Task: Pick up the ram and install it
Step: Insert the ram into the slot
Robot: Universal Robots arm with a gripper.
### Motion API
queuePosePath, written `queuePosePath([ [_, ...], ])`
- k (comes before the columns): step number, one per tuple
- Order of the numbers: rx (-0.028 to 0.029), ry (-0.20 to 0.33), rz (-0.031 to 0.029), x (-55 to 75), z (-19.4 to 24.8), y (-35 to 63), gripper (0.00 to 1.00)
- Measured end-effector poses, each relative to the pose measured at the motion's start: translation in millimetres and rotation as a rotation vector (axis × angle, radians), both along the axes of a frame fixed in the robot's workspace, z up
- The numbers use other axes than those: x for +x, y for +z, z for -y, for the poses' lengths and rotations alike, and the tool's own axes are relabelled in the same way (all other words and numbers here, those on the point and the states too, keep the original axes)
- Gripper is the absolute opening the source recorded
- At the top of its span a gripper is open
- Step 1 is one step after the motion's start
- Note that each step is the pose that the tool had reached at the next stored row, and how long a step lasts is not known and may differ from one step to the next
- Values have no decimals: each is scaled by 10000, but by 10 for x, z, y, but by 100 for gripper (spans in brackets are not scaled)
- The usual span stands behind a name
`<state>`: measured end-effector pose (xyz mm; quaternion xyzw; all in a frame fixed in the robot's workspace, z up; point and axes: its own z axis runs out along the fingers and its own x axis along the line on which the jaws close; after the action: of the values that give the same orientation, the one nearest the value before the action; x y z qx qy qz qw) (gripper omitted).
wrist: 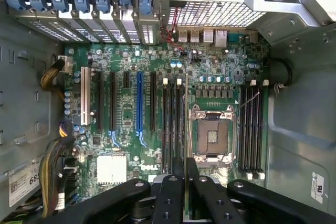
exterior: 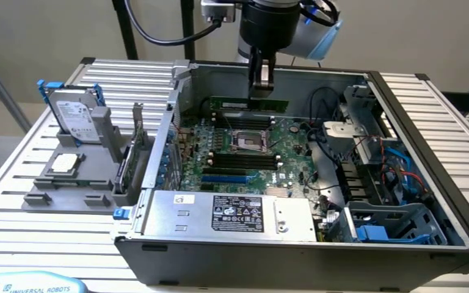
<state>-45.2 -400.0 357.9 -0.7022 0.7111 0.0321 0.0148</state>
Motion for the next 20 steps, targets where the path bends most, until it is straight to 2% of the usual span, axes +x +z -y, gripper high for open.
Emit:
queuePosePath([
  [20, 0, 7, -1, 18, 0, -364, 13],
])
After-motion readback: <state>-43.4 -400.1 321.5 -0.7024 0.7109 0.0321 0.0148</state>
